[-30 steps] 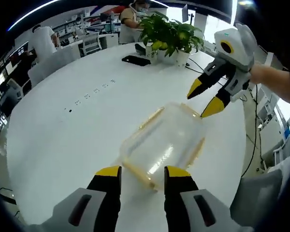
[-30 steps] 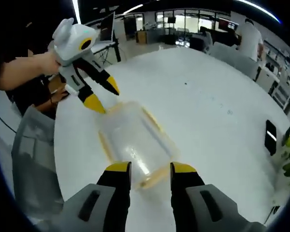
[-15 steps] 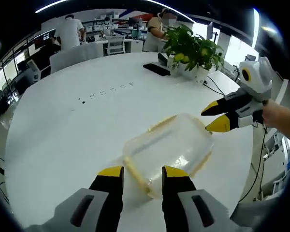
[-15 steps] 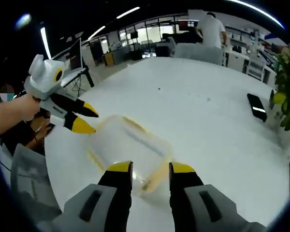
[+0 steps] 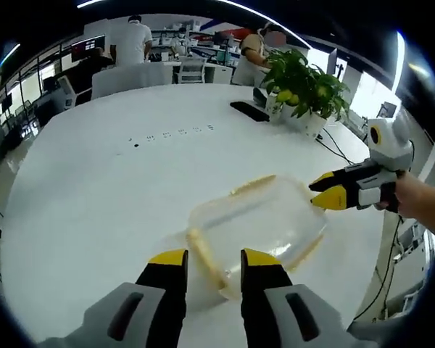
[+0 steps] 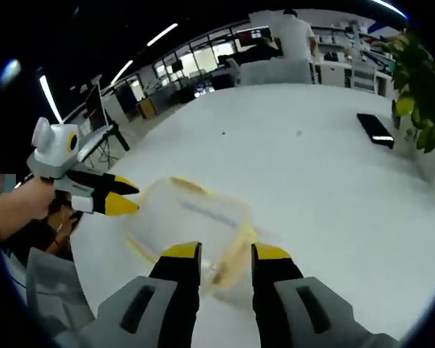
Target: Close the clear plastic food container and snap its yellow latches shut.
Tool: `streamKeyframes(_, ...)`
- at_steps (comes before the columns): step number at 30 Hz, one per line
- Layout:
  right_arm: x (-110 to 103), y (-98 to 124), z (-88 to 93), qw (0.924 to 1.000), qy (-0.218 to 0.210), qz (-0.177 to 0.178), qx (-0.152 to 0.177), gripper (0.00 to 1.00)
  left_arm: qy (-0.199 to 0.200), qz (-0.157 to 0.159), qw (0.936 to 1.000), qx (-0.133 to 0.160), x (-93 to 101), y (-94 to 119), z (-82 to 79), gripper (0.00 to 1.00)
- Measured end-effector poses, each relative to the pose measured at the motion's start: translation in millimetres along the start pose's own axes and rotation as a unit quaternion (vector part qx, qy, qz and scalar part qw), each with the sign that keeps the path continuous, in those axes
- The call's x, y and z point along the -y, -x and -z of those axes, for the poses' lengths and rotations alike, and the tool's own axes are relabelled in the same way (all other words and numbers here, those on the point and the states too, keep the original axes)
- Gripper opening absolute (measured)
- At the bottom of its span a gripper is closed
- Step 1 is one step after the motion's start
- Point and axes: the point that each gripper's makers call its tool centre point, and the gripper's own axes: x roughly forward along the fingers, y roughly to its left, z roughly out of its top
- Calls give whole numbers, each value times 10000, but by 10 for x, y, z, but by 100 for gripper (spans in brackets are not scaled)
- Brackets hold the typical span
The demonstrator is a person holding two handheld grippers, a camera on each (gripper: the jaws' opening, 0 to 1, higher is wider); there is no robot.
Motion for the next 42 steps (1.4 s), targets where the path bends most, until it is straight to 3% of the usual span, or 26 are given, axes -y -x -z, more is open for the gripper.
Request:
streamKeyframes(20, -19, -11, 31, 9988, -360, 205, 256, 24, 533, -123, 9978, 376, 0, -8, 6, 16)
streamKeyframes(42, -27, -23, 73, 9922, -1148, 329, 351, 26, 1256, -381, 9893, 645, 26, 2, 50, 17)
